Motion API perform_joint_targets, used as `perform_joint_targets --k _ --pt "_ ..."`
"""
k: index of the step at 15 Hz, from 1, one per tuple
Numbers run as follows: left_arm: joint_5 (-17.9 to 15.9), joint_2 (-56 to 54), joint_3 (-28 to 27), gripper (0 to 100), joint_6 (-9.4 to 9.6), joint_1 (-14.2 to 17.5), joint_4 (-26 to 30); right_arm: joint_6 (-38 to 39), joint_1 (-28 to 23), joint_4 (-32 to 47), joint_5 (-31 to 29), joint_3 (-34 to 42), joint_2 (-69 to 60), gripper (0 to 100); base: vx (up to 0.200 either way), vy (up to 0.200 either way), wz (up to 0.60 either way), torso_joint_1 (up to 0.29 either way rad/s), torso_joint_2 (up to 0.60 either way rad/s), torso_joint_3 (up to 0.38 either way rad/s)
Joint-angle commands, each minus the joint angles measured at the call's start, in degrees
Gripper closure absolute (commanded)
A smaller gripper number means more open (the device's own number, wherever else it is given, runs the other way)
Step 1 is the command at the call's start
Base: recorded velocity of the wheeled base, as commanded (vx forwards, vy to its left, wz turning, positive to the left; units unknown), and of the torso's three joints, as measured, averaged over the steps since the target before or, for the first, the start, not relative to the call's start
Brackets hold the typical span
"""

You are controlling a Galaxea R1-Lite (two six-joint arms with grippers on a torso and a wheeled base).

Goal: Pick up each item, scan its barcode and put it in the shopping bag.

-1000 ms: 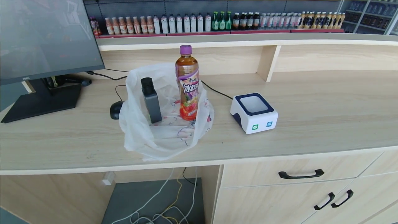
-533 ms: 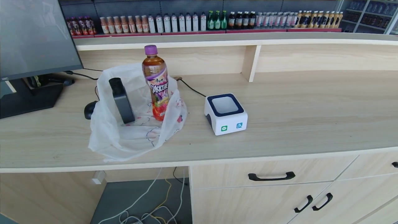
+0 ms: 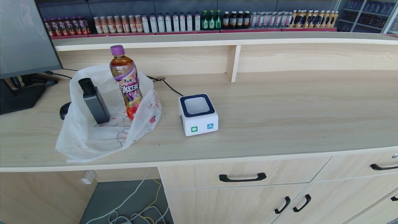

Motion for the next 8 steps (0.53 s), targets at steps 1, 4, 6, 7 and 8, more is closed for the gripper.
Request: perform_joint_targets --k 1,4,6,7,8 --pt "-0.02 -0.02 0.00 0 0.00 0.00 -0.08 -0.02 0.06 0.07 -0.01 0.01 0.07 0 0.000 0.000 0.00 0.000 0.00 0.000" --pt "-0.02 -0.02 0.00 0 0.00 0.00 -0.08 -0.10 0.06 0.07 -0.01 0.01 0.07 0 0.000 0.000 0.00 0.000 0.00 0.000" --pt "-0.02 -0.02 0.00 0 0.18 0.00 -0.08 -0.10 0.06 0.07 -0.01 0.01 0.07 0 0.000 0.000 0.00 0.000 0.00 0.000" --pt "-0.02 -0.02 0.00 0 0.18 0.00 -0.08 -0.19 0.06 0.07 -0.01 0.01 0.07 0 0.000 0.000 0.00 0.000 0.00 0.000" --pt "-0.02 -0.02 0.00 0 0.18 0.00 -0.08 -0.19 0.06 -0.01 -0.01 0.01 0.07 0 0.000 0.000 0.00 0.000 0.00 0.000"
